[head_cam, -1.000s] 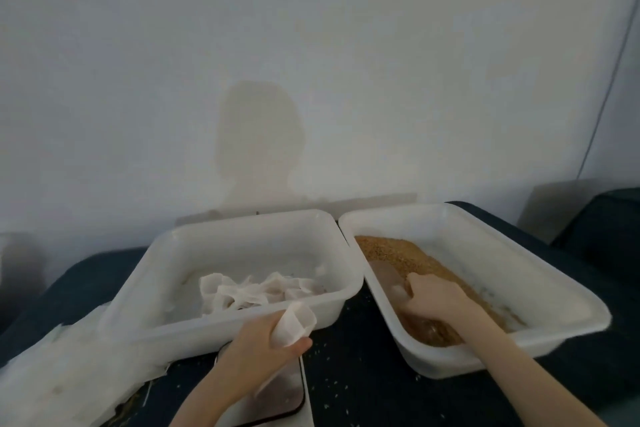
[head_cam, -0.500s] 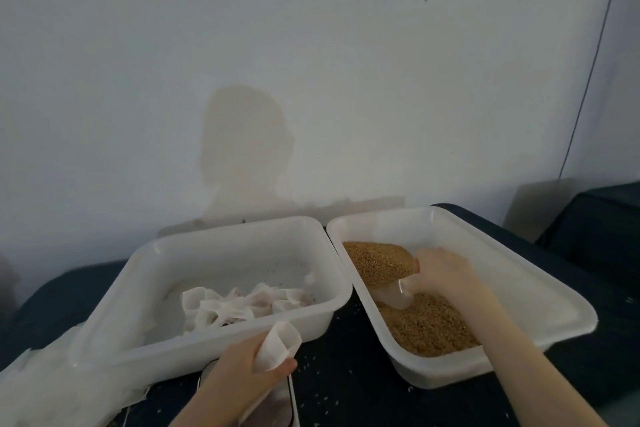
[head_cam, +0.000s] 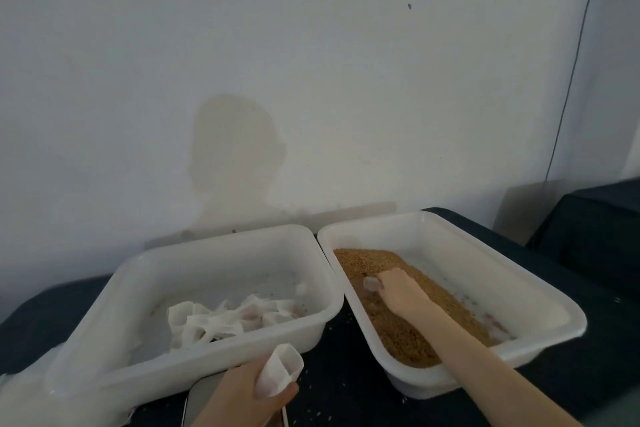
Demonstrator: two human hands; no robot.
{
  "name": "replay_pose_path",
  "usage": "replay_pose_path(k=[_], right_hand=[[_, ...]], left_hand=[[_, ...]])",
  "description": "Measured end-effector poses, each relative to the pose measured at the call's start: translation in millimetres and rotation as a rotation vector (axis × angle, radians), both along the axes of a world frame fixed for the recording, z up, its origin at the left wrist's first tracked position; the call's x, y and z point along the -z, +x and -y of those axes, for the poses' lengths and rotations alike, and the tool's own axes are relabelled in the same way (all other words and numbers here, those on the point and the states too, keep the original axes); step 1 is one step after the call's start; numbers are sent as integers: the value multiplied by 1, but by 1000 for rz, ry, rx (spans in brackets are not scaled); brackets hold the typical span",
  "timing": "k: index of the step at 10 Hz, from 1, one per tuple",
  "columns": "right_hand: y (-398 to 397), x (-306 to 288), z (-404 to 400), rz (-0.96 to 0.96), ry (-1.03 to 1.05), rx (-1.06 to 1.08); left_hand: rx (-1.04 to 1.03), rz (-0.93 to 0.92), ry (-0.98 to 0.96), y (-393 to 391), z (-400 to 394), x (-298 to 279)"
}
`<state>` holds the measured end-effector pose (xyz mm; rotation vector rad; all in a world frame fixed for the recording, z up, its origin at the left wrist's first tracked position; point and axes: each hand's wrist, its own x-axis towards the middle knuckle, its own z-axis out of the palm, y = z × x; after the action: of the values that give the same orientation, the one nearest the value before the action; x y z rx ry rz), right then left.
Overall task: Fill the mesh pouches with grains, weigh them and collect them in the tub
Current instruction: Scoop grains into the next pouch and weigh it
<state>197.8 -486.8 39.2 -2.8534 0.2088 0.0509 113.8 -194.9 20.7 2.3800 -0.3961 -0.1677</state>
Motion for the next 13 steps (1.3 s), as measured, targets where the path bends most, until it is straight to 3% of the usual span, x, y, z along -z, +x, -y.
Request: replay_pose_path(k=[4,9,13], right_hand=[[-13,-4,7,22,15,11],[-28,-17,15,354,331,212],[-25,-13,19,404,369,206]], left_hand=[[-26,-30,-30,-1,-15,-1],[5,-13,-30,2,-14,7],[-26,46,-20,-1,-14,7]])
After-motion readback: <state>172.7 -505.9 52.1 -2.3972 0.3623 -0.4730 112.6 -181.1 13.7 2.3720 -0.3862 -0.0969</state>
